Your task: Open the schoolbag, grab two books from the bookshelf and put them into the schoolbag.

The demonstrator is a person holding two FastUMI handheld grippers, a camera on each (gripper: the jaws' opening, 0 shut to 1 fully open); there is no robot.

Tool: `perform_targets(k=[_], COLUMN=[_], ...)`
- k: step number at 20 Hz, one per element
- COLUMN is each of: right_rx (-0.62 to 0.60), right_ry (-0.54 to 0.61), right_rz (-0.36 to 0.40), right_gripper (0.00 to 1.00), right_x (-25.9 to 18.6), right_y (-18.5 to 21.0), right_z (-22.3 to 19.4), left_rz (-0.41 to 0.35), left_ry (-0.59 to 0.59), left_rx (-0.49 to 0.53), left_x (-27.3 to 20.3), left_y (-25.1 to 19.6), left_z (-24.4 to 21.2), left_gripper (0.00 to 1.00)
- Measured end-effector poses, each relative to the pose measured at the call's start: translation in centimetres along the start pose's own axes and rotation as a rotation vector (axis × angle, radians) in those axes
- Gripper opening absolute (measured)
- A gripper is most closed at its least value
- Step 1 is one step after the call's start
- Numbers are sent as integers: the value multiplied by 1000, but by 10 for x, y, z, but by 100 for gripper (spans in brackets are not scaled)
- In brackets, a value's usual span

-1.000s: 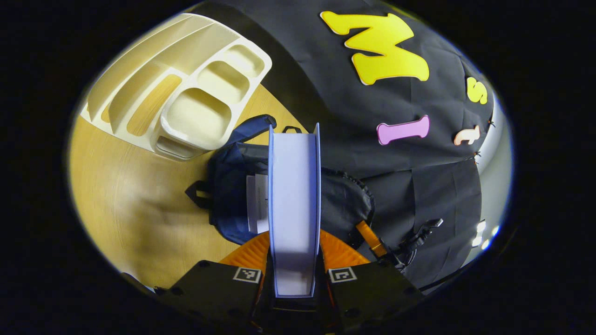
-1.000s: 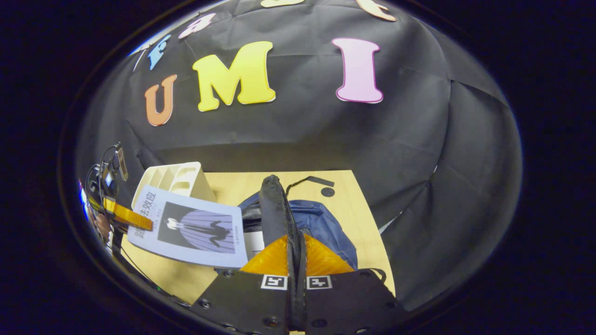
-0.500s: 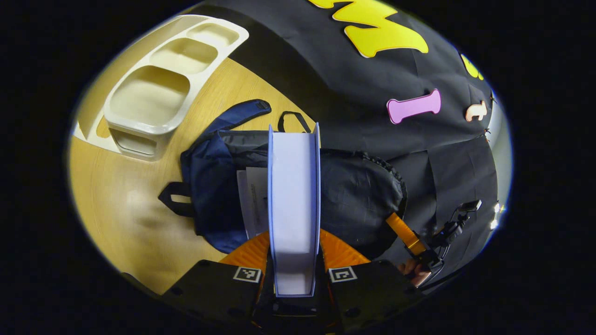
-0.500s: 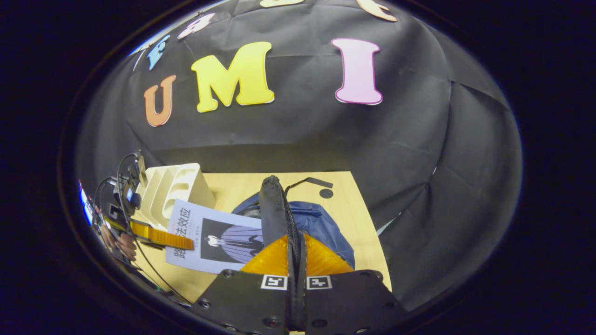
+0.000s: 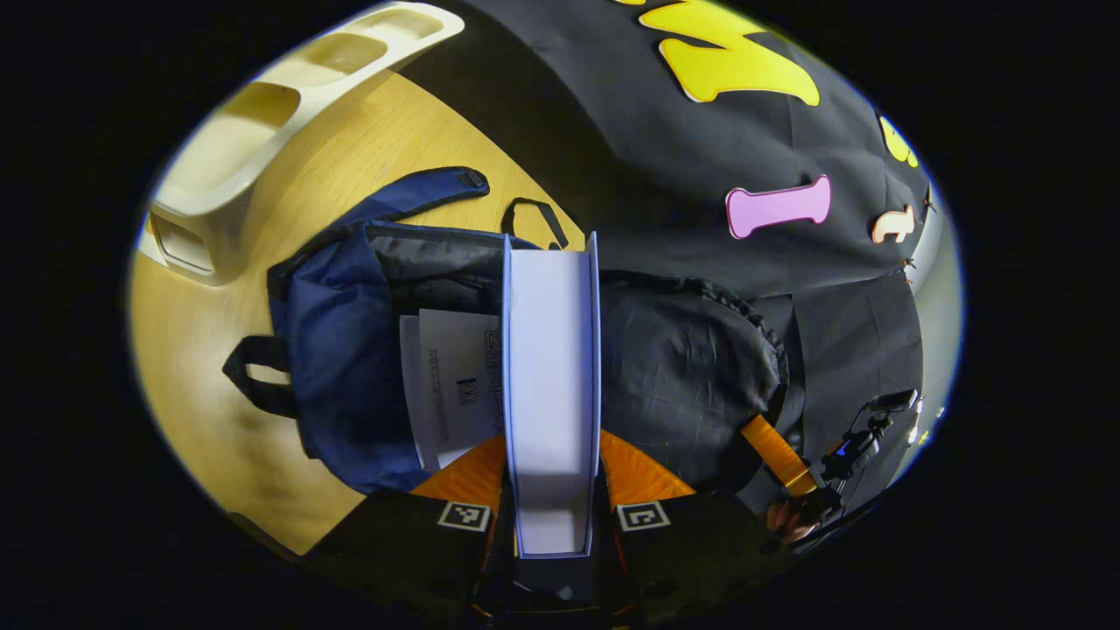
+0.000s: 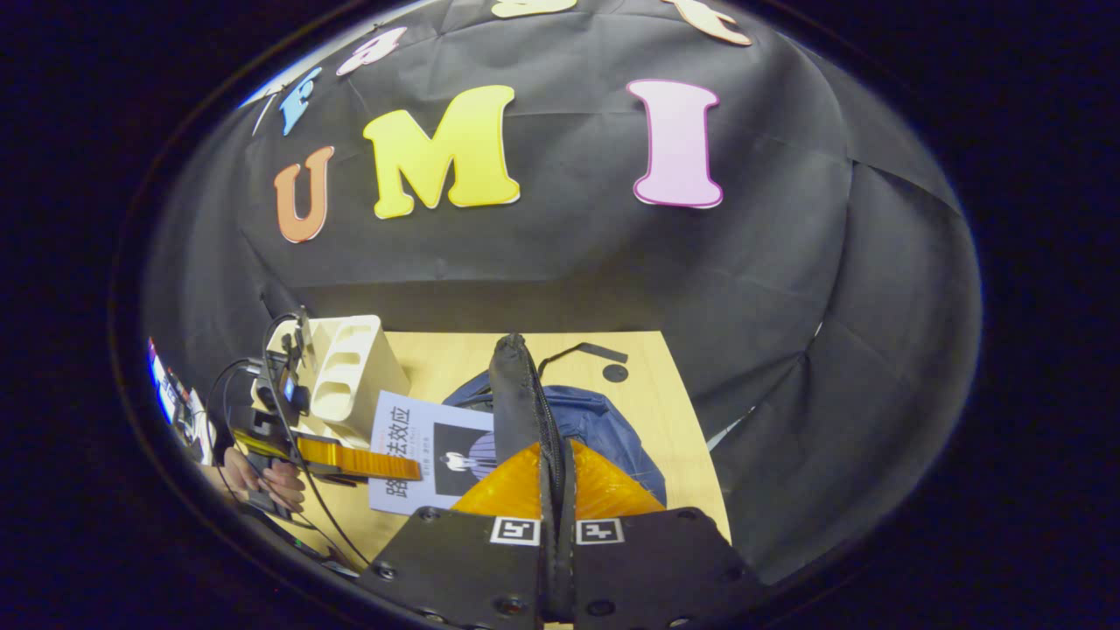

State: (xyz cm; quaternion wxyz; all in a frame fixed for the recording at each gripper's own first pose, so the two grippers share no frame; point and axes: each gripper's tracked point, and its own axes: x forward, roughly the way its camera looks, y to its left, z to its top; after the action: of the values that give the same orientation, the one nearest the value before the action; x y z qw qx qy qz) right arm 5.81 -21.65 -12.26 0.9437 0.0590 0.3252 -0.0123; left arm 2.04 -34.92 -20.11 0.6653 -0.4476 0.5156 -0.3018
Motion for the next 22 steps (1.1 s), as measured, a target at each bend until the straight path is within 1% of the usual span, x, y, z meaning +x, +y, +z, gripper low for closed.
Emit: perform_targets(k=[10,11,12,19,20,21,22], right_rx=[-25,-24,-24,-26,-27,-27,-25], right_ry=[8,11,15,30,30,31,33], right_rz=[21,24,25,38,40,41,43], right_gripper=[0,2,0,0,0,0,0], right_x=[5,7,9,15,16,17,18], right_y=[15,16,17,24,24,25,25], right_z=[5,5,5,-2,-3,-3,-4], left_rz=[-93,-101,-107,-139,-136,-129,-111], left_ry=[25,30,37,63,68,75,82], left_rx=[-100,-106,-112,-149,-150,-151,-150], left_x=[59,64,67,74,73,73,74], left_y=[0,0,1,13,14,15,19], left_z=[-4,-6,-8,-12,-12,-13,-13], left_gripper=[39,39,39,39,32,40,42])
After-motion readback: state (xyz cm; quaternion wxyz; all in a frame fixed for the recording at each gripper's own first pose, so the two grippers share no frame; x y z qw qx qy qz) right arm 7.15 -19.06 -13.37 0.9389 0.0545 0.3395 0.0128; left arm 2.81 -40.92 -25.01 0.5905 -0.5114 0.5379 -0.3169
